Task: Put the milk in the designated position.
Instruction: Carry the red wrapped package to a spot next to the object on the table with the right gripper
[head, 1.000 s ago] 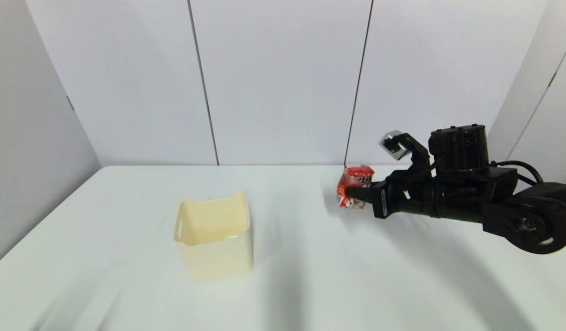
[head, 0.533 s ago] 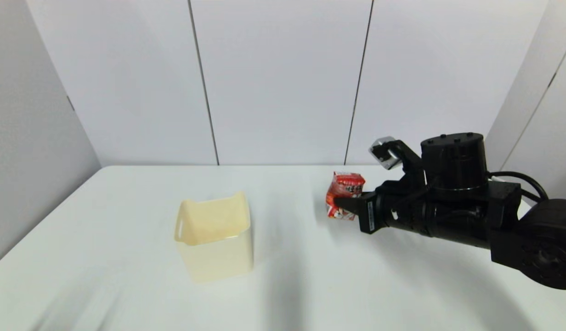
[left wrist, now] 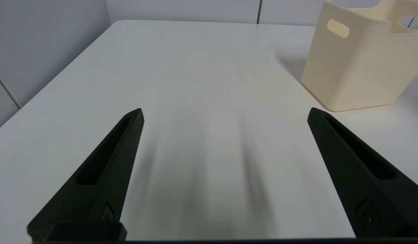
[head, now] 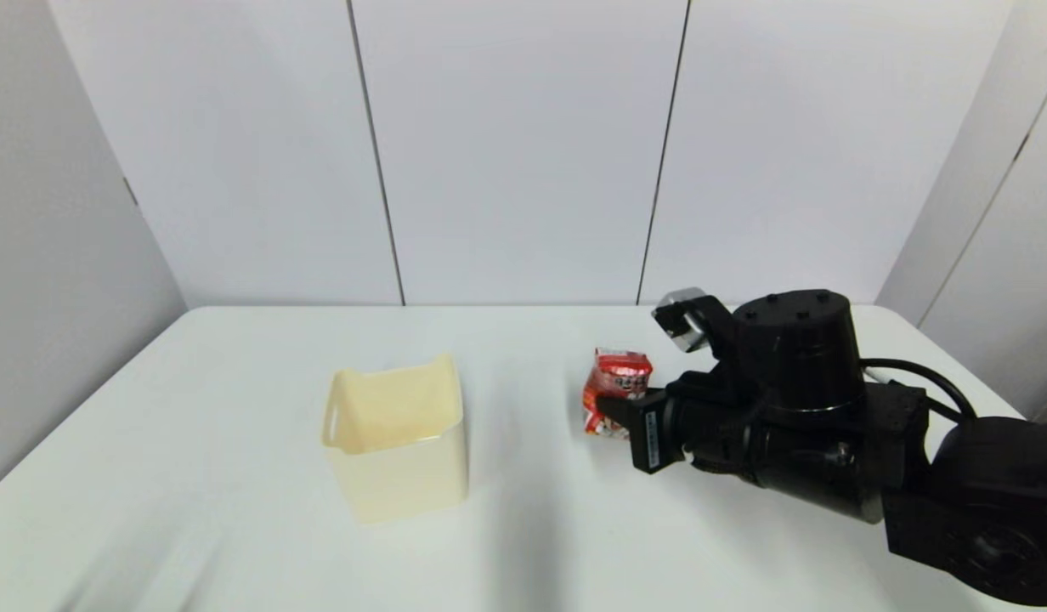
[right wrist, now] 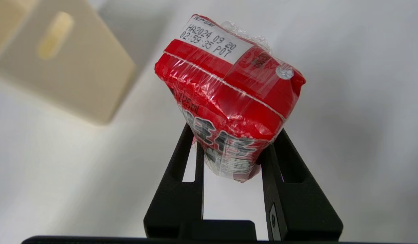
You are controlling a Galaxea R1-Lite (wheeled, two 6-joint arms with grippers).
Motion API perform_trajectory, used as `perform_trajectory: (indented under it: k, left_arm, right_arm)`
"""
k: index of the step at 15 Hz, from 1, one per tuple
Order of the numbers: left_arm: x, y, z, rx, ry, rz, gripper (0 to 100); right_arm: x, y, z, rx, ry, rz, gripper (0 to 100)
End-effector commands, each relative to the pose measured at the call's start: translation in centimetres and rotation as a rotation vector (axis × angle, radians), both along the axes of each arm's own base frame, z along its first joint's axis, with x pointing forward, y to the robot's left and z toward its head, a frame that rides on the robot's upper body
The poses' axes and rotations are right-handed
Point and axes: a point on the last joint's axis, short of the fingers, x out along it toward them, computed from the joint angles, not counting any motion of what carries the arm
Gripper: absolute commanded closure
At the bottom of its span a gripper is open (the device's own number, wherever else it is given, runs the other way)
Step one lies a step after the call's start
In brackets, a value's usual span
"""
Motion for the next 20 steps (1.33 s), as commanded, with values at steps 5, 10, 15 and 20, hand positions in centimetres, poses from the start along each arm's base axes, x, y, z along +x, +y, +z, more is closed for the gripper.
perform_trajectory:
  k: [5,10,15,20]
  left_arm:
    - [0.0,0.0,0.0,0.0,0.001,0.001,0]
    - [0.0,0.0,0.0,0.0,0.001,0.001,0]
    - [0.0,0.0,0.0,0.0,0.001,0.001,0]
    - [0.0,0.0,0.0,0.0,0.001,0.001,0]
  right_arm:
    - [-0.7,5.2,-3.0,0.017,-0.003,0.092,100]
    - [0.8,6.8,-4.7,0.022,-0.019,0.089,100]
    - [1.0,6.9,-5.0,0.019,-0.02,0.072,0]
    - [1.1,6.9,-5.0,0.023,-0.024,0.069,0]
